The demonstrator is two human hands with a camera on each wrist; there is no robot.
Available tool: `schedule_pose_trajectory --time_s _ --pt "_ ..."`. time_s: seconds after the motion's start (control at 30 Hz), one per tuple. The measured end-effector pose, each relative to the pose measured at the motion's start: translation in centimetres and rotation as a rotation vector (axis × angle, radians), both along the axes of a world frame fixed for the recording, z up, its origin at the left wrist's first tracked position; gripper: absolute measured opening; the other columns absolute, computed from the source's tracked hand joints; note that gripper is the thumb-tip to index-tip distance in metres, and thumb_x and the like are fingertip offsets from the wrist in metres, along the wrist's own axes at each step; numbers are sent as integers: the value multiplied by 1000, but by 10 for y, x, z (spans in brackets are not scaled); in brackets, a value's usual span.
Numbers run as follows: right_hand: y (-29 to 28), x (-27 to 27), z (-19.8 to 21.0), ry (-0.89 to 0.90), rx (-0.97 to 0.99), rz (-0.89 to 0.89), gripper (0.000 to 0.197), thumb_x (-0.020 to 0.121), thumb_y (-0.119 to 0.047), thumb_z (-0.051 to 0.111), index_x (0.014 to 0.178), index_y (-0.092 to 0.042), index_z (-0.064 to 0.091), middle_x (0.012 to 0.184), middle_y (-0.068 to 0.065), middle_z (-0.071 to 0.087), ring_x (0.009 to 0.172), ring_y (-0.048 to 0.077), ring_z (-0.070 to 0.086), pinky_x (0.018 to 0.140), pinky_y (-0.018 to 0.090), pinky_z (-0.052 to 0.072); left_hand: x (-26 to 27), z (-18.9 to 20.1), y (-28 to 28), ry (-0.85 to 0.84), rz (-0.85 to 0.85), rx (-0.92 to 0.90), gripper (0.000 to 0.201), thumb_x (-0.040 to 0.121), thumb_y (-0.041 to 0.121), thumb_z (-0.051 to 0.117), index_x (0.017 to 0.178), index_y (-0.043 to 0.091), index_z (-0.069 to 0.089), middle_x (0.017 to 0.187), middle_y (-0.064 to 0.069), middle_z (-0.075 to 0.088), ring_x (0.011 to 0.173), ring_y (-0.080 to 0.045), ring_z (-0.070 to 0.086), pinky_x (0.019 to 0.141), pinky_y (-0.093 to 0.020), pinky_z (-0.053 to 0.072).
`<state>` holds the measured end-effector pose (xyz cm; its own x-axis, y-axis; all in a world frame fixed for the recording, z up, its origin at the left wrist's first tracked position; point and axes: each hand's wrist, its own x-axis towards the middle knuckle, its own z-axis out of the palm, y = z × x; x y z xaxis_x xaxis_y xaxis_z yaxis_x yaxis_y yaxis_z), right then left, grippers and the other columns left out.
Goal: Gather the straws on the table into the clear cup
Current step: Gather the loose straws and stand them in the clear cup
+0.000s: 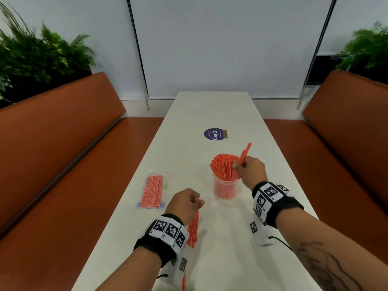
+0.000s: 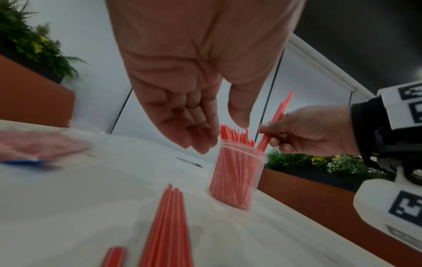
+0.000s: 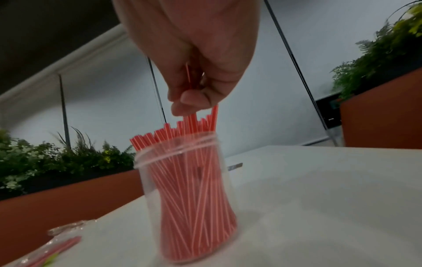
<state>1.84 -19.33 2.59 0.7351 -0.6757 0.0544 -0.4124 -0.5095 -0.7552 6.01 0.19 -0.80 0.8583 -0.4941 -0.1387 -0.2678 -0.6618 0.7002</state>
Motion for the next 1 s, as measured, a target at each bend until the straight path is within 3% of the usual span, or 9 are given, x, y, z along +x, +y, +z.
schedule_pose_trajectory --time_s 0.1,0.2,0.3,0.4,0.53,0.63,0.73,0.87,1.0 --pt "0 1 -9 96 14 39 18 89 -18 61 87 -1 66 89 20 72 75 26 64 64 25 46 -2 -5 11 10 27 65 29 91 26 57 117 13 59 117 -4 63 103 -16 59 84 -23 44" --pt "3 1 -6 132 -7 8 9 82 -15 68 83 -8 62 95 18 71 93 30 67 73 27 45 -2 -9 19 19 79 128 29 90 25 58 116 13 59 117 -5 63 104 -18 61 88 -25 46" --pt "9 -3 -1 -20 13 -91 41 79 -5 70 117 -3 57 120 17 59 106 29 61 86 33 49 1 -11 28 4 115 205 30 89 25 60 116 12 59 119 -5 61 107 -19 60 92 -27 46" --pt "30 -15 7 -204 -73 -140 51 81 -7 66 128 -12 45 130 9 43 98 25 59 79 35 51 5 -9 31 10 74 353 31 87 26 62 111 7 61 116 -8 63 108 -23 61 91 -30 47" --pt "68 -23 -7 7 -257 151 34 87 -18 61 119 -14 52 125 3 50 101 23 60 86 35 51 2 -12 32 58 -60 640 34 80 38 70 79 7 55 83 -6 61 89 -24 63 84 -31 51" --pt "89 -20 -35 409 -312 535 41 92 -16 52 133 -24 49 133 2 48 114 21 57 96 31 47 -6 -25 33 56 -86 686 37 73 37 76 69 13 49 83 -5 59 86 -24 61 74 -28 48" --pt "101 -12 -58 603 -433 762 47 95 -13 44 139 -29 43 140 3 43 125 25 49 101 39 45 -9 -37 34 43 -100 695 49 70 35 79 58 17 35 79 -2 61 83 -23 60 68 -24 42" --pt "109 -14 -62 732 -639 870 38 92 -12 46 128 -21 55 130 7 50 118 30 50 92 44 50 -4 -37 35 72 -66 670 40 76 32 75 62 13 43 106 -8 70 95 -24 66 70 -25 45" --pt "104 -17 -62 713 -536 867 39 91 -7 46 126 -16 58 126 7 57 114 30 57 93 42 51 -1 -30 30 45 -40 636 33 84 31 66 103 4 62 113 -10 67 105 -24 64 84 -29 50"
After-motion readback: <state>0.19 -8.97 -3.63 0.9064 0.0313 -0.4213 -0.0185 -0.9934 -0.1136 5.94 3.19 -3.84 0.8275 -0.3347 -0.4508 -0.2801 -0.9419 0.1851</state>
